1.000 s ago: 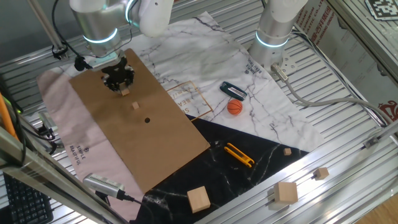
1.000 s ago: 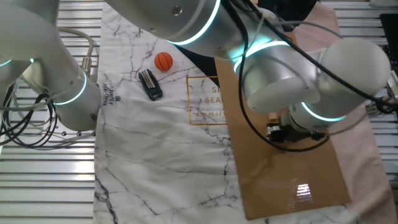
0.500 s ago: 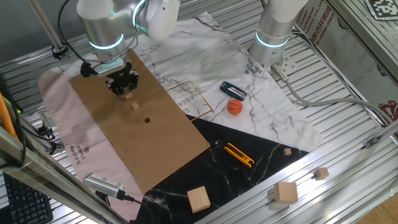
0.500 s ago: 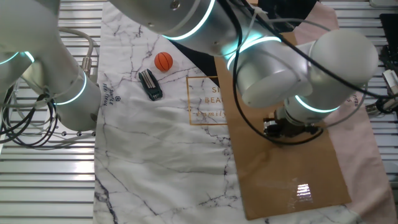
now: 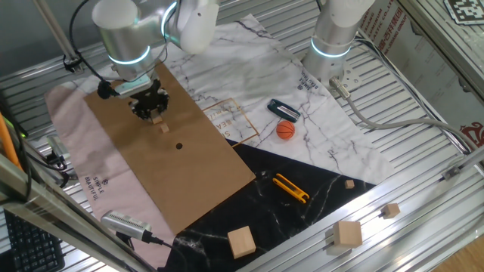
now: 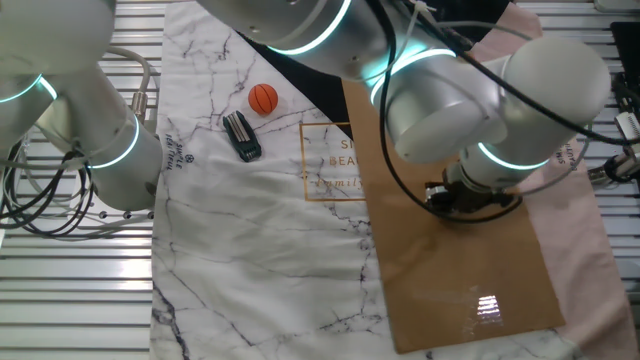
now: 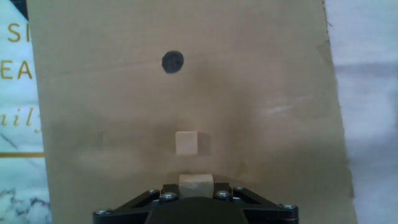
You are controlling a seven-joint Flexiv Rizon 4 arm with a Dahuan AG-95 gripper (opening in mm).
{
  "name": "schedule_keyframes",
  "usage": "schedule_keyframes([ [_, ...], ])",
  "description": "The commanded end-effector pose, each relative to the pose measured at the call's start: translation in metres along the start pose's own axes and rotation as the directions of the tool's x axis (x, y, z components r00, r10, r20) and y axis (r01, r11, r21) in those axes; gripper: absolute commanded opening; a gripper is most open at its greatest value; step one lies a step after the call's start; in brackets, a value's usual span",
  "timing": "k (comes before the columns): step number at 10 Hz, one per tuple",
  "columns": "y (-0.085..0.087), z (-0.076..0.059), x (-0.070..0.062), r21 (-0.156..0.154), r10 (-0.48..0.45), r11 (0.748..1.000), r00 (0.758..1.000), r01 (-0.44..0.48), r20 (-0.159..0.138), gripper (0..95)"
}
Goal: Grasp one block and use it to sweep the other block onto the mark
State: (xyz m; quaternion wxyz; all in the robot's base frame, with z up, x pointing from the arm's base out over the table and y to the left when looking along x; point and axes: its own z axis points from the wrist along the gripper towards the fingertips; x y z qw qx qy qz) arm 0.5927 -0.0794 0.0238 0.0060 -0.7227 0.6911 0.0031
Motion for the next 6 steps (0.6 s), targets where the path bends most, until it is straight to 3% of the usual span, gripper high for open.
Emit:
schedule_keyframes([
  [1,-0.0004,0.0003,-0.004,-0.002,-0.004,1.0,1.0,0.004,-0.002,0.0],
  [6,0.0009,0.0035,-0.0093,-0.008,-0.004,1.0,1.0,0.004,-0.007,0.0],
])
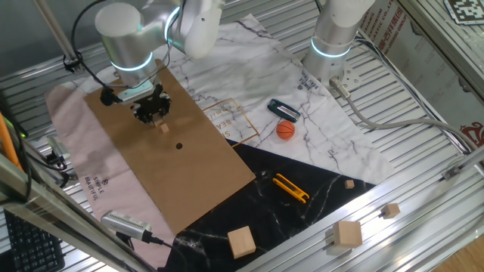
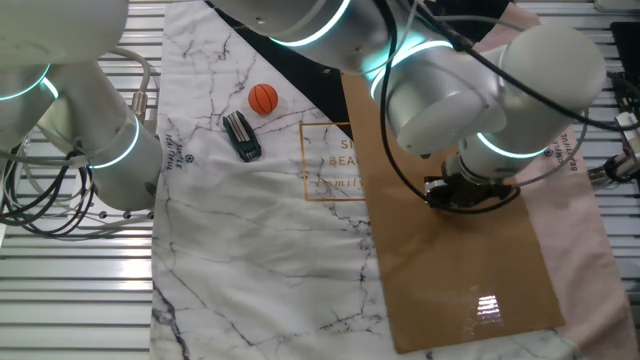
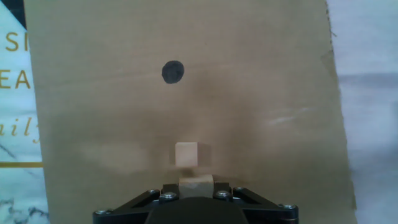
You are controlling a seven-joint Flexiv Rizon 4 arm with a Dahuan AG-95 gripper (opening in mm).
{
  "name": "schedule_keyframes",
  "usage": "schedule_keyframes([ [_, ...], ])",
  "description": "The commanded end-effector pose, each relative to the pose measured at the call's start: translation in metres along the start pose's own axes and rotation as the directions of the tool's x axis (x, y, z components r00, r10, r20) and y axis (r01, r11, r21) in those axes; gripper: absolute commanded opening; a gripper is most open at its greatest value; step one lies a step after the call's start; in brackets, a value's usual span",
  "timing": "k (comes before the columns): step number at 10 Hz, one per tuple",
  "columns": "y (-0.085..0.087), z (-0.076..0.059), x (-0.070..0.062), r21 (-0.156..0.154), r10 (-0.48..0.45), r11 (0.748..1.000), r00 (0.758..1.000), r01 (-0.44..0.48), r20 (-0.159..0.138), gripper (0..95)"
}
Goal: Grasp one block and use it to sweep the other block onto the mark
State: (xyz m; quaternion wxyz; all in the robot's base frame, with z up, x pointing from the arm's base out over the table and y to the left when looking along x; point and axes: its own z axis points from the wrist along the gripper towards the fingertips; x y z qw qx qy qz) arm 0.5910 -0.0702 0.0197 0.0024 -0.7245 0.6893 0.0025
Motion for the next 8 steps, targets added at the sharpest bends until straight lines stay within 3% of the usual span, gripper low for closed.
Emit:
schedule_keyframes([
  [1,-0.0007,-0.0011,-0.0017,-0.006,-0.001,1.0,1.0,0.001,0.001,0.0],
  [8,-0.0014,-0.0031,-0.0086,-0.009,-0.005,1.0,1.0,0.005,0.004,0.0],
])
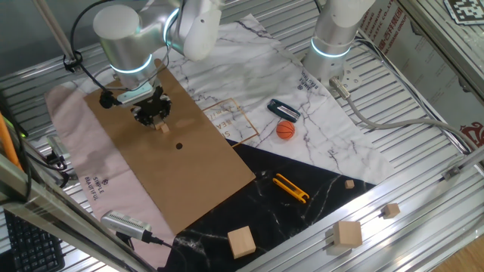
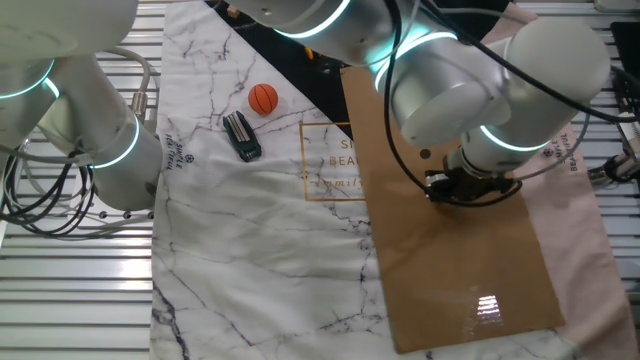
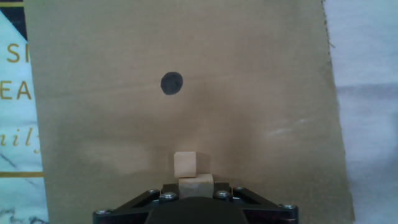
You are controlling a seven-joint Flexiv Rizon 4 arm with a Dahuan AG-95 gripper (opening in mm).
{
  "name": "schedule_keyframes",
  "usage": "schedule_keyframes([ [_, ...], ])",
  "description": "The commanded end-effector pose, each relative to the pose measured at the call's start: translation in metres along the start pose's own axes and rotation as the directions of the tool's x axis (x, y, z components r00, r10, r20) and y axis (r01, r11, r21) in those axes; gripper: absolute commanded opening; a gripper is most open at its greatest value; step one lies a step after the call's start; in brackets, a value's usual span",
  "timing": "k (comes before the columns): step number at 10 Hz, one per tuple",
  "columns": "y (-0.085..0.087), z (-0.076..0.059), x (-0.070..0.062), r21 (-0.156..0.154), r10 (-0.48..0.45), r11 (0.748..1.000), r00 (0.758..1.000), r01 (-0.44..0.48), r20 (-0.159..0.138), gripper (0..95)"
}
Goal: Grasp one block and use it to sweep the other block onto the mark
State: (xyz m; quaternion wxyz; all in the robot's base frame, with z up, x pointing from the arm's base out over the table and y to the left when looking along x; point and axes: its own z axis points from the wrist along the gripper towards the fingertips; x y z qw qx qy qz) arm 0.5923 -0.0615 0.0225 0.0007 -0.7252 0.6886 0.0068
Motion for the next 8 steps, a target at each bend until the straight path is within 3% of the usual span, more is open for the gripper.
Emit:
schedule_keyframes([
  [1,0.0017,0.0,0.0001,0.0,-0.003,1.0,1.0,0.003,0.001,0.0],
  [8,0.0049,-0.0001,-0.0034,0.0,0.005,1.0,1.0,-0.005,0.002,0.0],
])
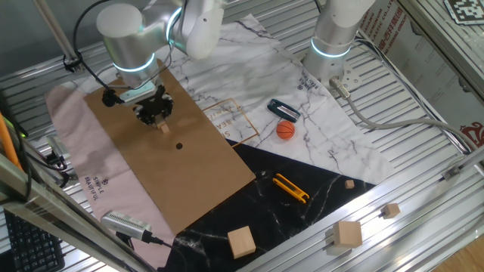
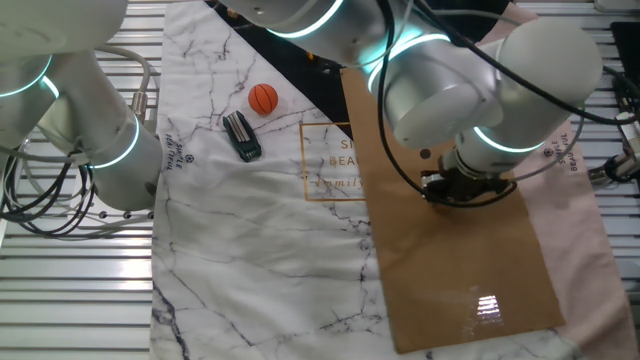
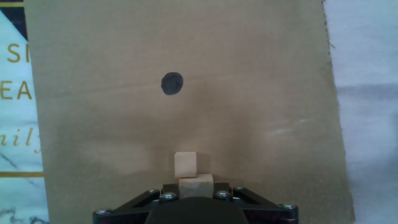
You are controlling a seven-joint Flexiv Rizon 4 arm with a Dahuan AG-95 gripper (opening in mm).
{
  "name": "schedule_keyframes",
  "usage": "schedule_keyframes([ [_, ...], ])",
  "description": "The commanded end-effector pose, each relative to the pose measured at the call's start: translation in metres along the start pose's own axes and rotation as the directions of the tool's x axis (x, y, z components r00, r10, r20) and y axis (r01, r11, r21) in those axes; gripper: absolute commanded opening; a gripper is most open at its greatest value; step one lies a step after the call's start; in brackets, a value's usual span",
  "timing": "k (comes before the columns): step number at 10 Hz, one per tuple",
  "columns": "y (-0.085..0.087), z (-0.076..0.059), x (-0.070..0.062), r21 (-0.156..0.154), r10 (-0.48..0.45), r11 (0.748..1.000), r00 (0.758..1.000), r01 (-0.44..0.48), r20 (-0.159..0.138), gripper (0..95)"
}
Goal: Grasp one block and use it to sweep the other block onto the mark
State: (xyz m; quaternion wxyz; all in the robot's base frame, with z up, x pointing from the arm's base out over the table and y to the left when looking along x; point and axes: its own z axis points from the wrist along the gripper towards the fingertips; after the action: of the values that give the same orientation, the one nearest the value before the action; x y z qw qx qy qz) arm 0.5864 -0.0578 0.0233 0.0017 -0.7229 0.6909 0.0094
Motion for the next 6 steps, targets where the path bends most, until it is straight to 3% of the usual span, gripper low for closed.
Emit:
schedule_keyframes([
  [1,-0.0012,0.0003,-0.0041,0.003,0.0,1.0,1.0,0.0,-0.003,0.0],
  [6,-0.0017,-0.0009,-0.0133,0.004,-0.019,1.0,1.0,0.019,0.003,0.0],
])
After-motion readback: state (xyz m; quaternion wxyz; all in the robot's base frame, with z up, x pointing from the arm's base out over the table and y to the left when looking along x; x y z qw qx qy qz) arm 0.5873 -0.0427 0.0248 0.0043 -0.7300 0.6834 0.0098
